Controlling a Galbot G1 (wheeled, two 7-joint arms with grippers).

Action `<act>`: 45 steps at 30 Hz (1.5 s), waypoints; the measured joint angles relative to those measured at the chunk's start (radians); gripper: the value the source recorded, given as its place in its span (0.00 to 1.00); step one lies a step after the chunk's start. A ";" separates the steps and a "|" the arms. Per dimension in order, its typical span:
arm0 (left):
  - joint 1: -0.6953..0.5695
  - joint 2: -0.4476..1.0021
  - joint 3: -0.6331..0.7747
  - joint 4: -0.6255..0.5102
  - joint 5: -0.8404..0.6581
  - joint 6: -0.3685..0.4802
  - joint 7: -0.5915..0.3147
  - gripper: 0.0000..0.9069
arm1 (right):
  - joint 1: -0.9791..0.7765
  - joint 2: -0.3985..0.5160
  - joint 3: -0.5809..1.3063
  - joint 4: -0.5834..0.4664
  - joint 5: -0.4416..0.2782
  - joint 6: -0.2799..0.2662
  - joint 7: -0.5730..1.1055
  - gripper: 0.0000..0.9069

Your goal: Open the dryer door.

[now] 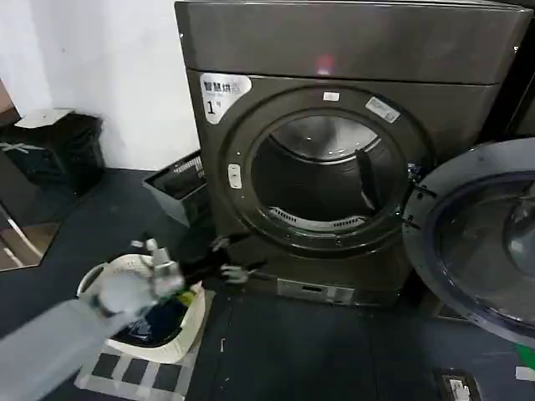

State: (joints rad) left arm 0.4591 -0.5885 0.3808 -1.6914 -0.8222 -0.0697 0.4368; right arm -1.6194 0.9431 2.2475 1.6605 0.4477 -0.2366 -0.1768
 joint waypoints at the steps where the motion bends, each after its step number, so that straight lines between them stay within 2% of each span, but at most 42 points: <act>1: 0.002 0.029 0.000 -0.007 0.006 0.017 0.010 1.00 | 0.002 0.000 -0.007 0.002 0.000 0.003 -0.003 1.00; 7: 0.011 0.187 0.010 -0.029 0.074 0.074 0.084 1.00 | 0.010 -0.007 -0.020 0.015 0.005 0.007 0.000 1.00; 13: 0.065 0.295 -0.025 0.038 0.247 0.090 0.173 1.00 | -0.004 -0.034 0.007 0.016 0.017 0.006 0.004 1.00; 18: 0.150 0.350 -0.110 0.097 0.396 0.145 0.182 1.00 | -0.003 -0.037 0.008 0.022 0.017 0.006 0.000 1.00; 22: 0.229 0.379 -0.200 0.097 0.463 0.175 0.170 1.00 | -0.004 -0.035 0.004 0.036 0.017 0.006 -0.003 1.00; 26: 0.267 0.396 -0.232 0.102 0.506 0.183 0.170 1.00 | -0.009 -0.033 0.003 0.052 0.018 0.006 -0.003 1.00; 45: 0.290 0.404 -0.257 0.092 0.590 0.168 0.197 1.00 | -0.041 -0.033 0.051 0.057 0.013 0.024 -0.014 1.00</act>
State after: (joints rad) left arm 0.7492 -0.1846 0.1238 -1.5996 -0.2322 0.0982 0.6340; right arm -1.6599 0.9098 2.2980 1.7174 0.4611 -0.2129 -0.1910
